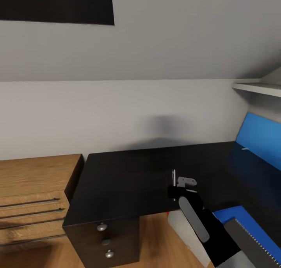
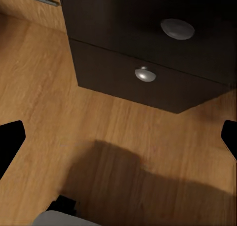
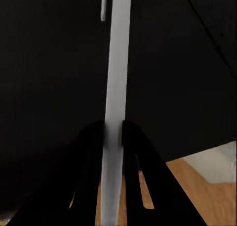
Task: In the bedroom, organize the workspace by keeping the computer under the desk, ensuring the monitor is on the desk, placing the keyboard on the desk next to the monitor, placing the mouse on the desk next to the keyboard, moving the folder from the swivel chair onto the desk next to the mouse, stacking the notebook on top of the folder with the pen on top of the notebook, and positioning the swivel chair next to the desk.
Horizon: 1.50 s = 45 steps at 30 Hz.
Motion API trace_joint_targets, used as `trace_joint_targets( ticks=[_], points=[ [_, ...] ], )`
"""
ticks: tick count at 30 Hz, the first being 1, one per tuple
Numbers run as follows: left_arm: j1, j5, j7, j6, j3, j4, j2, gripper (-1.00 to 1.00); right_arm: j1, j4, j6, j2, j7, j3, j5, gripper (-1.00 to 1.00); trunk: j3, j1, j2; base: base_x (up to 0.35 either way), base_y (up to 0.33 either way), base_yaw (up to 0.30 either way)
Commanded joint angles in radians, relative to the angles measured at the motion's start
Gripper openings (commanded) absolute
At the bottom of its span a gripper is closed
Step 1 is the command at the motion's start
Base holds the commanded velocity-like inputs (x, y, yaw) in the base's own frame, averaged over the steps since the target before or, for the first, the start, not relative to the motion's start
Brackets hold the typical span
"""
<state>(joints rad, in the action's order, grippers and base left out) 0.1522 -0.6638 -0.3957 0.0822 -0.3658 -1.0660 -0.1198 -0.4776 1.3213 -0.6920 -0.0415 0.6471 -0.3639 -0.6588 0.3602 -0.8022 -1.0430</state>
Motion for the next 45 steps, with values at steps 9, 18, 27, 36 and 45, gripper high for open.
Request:
trace_joint_targets(
  ticks=[9,18,27,36,45],
  points=[
    [0.000,-0.011,-0.008,0.005,-0.005,0.000,-0.002,1.00,-0.002,-0.152,-0.005,-0.072,0.002,0.197,-0.012,-1.00,0.001,0.000,-0.001,0.012,-0.135,-0.001],
    [0.000,-0.011,-0.006,0.004,-0.007,-0.001,-0.003,1.00,-0.002,-0.228,-0.018,-0.137,-0.001,0.221,-0.012,-1.00,0.001,0.000,-0.001,-0.054,-0.004,0.000],
    [0.000,-0.011,-0.008,0.010,0.004,-0.009,0.009,1.00,-0.011,-0.243,-0.031,-0.141,0.002,0.215,-0.002,-1.00,0.001,0.000,-0.001,-0.234,-0.012,0.000],
    [0.000,-0.011,-0.008,0.010,0.036,-0.006,0.016,1.00,-0.010,-0.210,-0.046,-0.150,0.005,0.215,-0.005,-1.00,0.001,0.000,-0.001,0.000,0.000,0.000],
    [0.000,-0.011,-0.008,0.010,0.040,-0.006,0.017,1.00,-0.010,-0.210,-0.046,-0.153,0.005,0.216,-0.007,-1.00,0.001,0.000,-0.001,0.000,0.000,0.000]
  ],
)
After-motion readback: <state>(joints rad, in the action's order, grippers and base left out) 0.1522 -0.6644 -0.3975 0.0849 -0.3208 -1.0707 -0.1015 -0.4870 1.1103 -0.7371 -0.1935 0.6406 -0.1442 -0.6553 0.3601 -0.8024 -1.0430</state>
